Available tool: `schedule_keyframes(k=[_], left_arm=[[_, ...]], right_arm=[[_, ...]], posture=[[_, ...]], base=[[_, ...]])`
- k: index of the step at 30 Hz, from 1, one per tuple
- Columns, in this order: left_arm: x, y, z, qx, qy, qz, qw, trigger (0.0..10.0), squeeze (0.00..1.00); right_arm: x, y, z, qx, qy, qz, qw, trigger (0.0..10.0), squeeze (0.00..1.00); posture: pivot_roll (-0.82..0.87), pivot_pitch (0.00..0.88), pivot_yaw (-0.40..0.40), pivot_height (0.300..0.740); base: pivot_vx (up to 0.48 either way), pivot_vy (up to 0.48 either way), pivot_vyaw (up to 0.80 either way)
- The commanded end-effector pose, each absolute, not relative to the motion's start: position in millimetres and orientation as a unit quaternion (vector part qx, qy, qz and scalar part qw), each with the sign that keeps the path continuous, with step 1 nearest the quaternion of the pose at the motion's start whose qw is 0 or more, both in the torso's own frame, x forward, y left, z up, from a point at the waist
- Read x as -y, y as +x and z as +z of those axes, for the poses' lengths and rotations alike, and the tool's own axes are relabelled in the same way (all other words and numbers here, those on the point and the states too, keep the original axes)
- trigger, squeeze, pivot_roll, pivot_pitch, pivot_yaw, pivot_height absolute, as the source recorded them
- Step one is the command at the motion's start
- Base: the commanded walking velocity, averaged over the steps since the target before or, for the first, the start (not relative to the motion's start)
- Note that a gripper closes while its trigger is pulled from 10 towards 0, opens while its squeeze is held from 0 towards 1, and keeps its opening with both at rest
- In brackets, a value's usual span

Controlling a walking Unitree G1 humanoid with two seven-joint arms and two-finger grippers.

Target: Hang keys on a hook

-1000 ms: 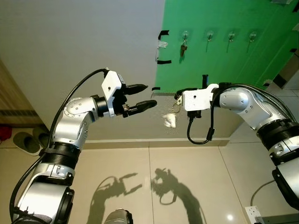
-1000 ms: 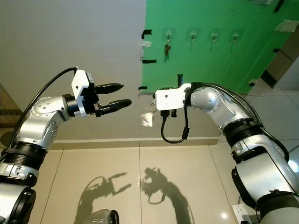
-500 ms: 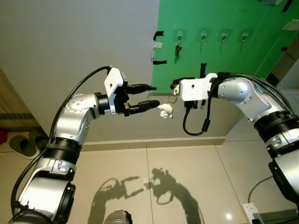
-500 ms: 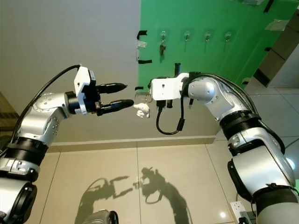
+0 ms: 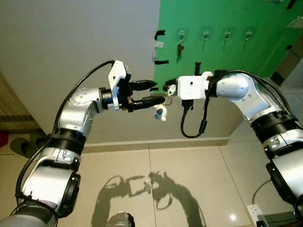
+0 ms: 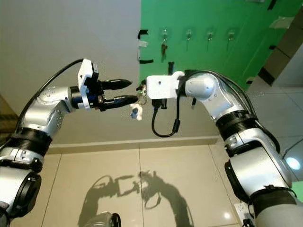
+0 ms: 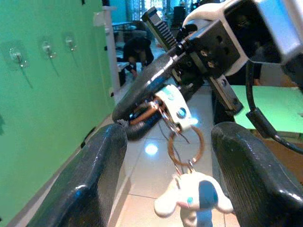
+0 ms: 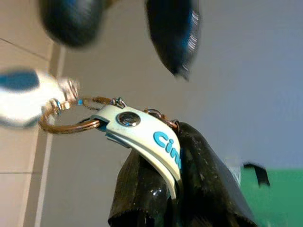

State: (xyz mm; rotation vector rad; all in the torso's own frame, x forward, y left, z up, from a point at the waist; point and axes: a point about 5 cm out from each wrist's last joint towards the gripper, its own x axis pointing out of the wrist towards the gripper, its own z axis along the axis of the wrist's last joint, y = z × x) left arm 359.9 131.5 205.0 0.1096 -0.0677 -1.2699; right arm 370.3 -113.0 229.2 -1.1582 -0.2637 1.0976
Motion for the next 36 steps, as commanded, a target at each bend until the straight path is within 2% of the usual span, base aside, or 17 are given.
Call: schedule_keyframes(k=[1,9,21,36], left_arm=[[-133,362,215,0.048,0.051,-0.602,0.796,10.0,0.0],[-139,364,226,0.056,0.073,-0.623,0.777,10.0,0.0],[-149,356,222,0.035,0.076,-0.672,0.736,10.0,0.0],[-144,358,221,0.03,0.031,-0.681,0.731,10.0,0.0]], right_arm=[[112,369,241,0.135,-0.507,0.497,0.691,0.0,0.0],[113,366,246,0.133,-0.507,0.515,0.678,0.0,0.0],[115,364,247,0.13,-0.495,0.526,0.679,0.0,0.0],[107,360,253,0.146,-0.467,0.536,0.688,0.0,0.0]], posture=[[-0.02,0.0,0.05,0.74],[-0.02,0.0,0.052,0.74],[-0.02,0.0,0.073,0.74],[-0.02,0.0,0.09,0.74]], base=[[0.0,0.0,0.0],[0.0,0.0,0.0],[0.0,0.0,0.0],[0.0,0.0,0.0]])
